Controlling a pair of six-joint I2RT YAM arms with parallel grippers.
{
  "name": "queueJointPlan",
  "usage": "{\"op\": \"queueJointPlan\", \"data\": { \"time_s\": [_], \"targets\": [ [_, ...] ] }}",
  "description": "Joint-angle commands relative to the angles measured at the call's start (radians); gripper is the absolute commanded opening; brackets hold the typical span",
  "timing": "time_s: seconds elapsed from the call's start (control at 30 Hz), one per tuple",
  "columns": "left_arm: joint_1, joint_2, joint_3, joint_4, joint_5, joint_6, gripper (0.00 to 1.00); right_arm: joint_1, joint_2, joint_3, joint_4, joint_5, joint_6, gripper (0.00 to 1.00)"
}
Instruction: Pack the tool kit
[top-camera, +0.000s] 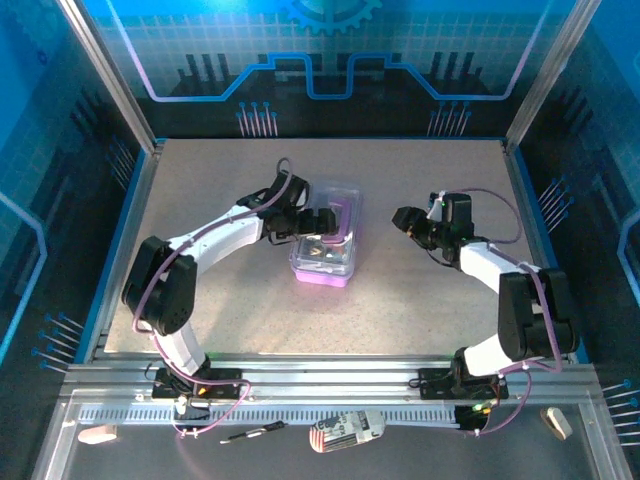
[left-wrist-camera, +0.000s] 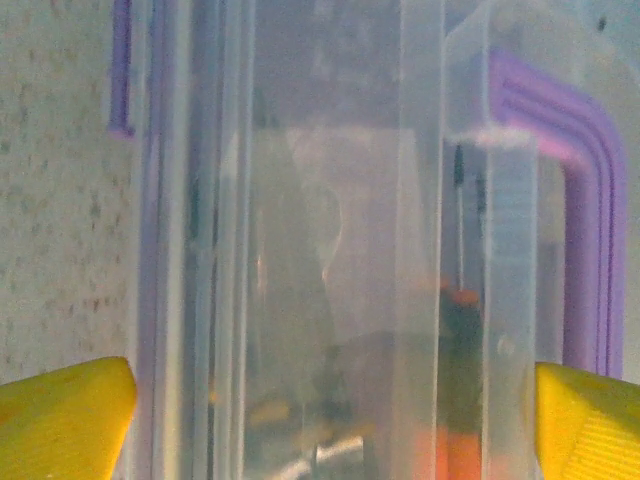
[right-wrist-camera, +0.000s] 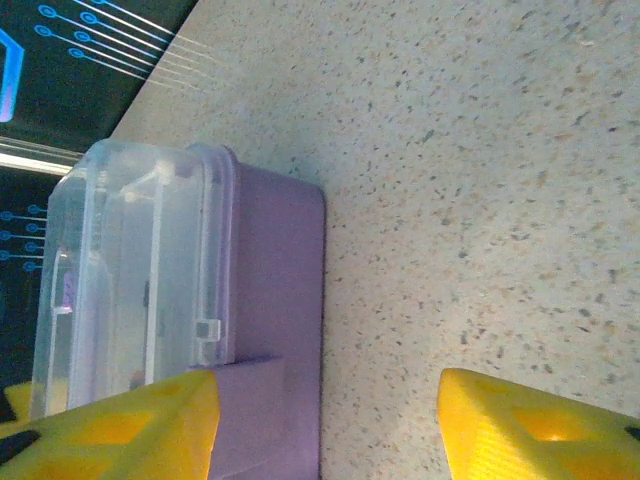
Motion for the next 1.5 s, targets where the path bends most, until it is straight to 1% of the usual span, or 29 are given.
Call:
{"op": "queueJointPlan", "data": {
  "time_s": [0.0, 0.13, 0.17, 0.3, 0.47, 0.57, 0.63, 0.67, 0.7, 0.77, 0.8, 0.87, 0.9, 0.97, 1.03, 1.1, 1.17, 1.23, 1.33, 1.4, 1.47],
  "targets": [
    [-0.008, -0.05, 0.022, -0.145, 0.095, -0.014, 0.99, -0.008, -0.045, -0.019, -0.063, 0.024, -0.046, 0.62],
    [-0.009, -0.085, 0.019, -0.097, 0.185, -0.023, 0.99, -0.012, -0.087, -0.039, -0.071, 0.028, -0.06, 0.64],
    [-0.007, -0.092, 0.03, -0.116, 0.177, -0.002, 0.99, -0.016, -0.097, -0.039, -0.083, 0.028, -0.066, 0.64],
    [-0.004, -0.129, 0.084, -0.236, 0.032, 0.067, 0.99, -0.044, -0.154, -0.051, -0.13, 0.036, -0.09, 0.67],
    [-0.002, -0.247, 0.074, -0.251, -0.075, 0.105, 0.99, -0.067, -0.262, -0.065, -0.163, 0.067, -0.115, 0.73],
    [-0.002, -0.335, 0.033, -0.205, -0.121, 0.124, 0.99, -0.063, -0.334, -0.054, -0.184, 0.073, -0.141, 0.8],
    [-0.005, -0.402, -0.011, -0.157, -0.157, 0.139, 0.99, -0.052, -0.393, -0.052, -0.191, 0.107, -0.159, 0.84],
    [-0.007, -0.443, -0.038, -0.124, -0.17, 0.152, 0.99, -0.044, -0.425, -0.054, -0.19, 0.138, -0.171, 0.95],
    [-0.006, -0.478, -0.064, -0.099, -0.17, 0.167, 0.99, -0.041, -0.451, -0.056, -0.192, 0.171, -0.183, 1.0],
    [-0.008, -0.558, -0.129, -0.029, -0.176, 0.197, 0.99, -0.037, -0.509, -0.067, -0.19, 0.272, -0.192, 1.0],
    [-0.009, -0.59, -0.164, 0.007, -0.199, 0.182, 0.99, -0.033, -0.532, -0.079, -0.179, 0.311, -0.184, 1.0],
    [-0.01, -0.654, -0.271, 0.118, -0.285, 0.141, 0.99, -0.024, -0.577, -0.133, -0.1, 0.427, -0.156, 1.0],
    [-0.01, -0.674, -0.313, 0.157, -0.325, 0.138, 0.99, -0.018, -0.588, -0.168, -0.042, 0.468, -0.168, 1.0],
    [-0.01, -0.69, -0.381, 0.202, -0.481, 0.143, 0.99, -0.017, -0.602, -0.243, 0.1, 0.507, -0.235, 1.0],
    [-0.008, -0.689, -0.413, 0.205, -0.595, 0.171, 0.99, -0.016, -0.61, -0.315, 0.226, 0.529, -0.296, 1.0],
    [0.001, -0.689, -0.43, 0.215, -0.604, 0.259, 0.99, -0.015, -0.609, -0.391, 0.375, 0.509, -0.373, 1.0],
    [0.006, -0.695, -0.463, 0.272, -0.585, 0.381, 0.99, -0.016, -0.589, -0.454, 0.523, 0.456, -0.464, 1.0],
    [0.022, -0.7, -0.512, 0.348, -0.607, 0.409, 0.99, -0.015, -0.558, -0.479, 0.606, 0.421, -0.514, 1.0],
    [0.085, -0.71, -0.598, 0.488, -0.582, 0.4, 0.99, -0.017, -0.503, -0.457, 0.599, 0.371, -0.533, 1.0],
    [0.122, -0.709, -0.66, 0.599, -0.61, 0.406, 0.99, -0.018, -0.489, -0.444, 0.561, 0.352, -0.54, 1.0],
    [0.145, -0.701, -0.736, 0.728, -0.658, 0.441, 0.99, -0.019, -0.495, -0.441, 0.527, 0.336, -0.579, 1.0]
  ]
}}
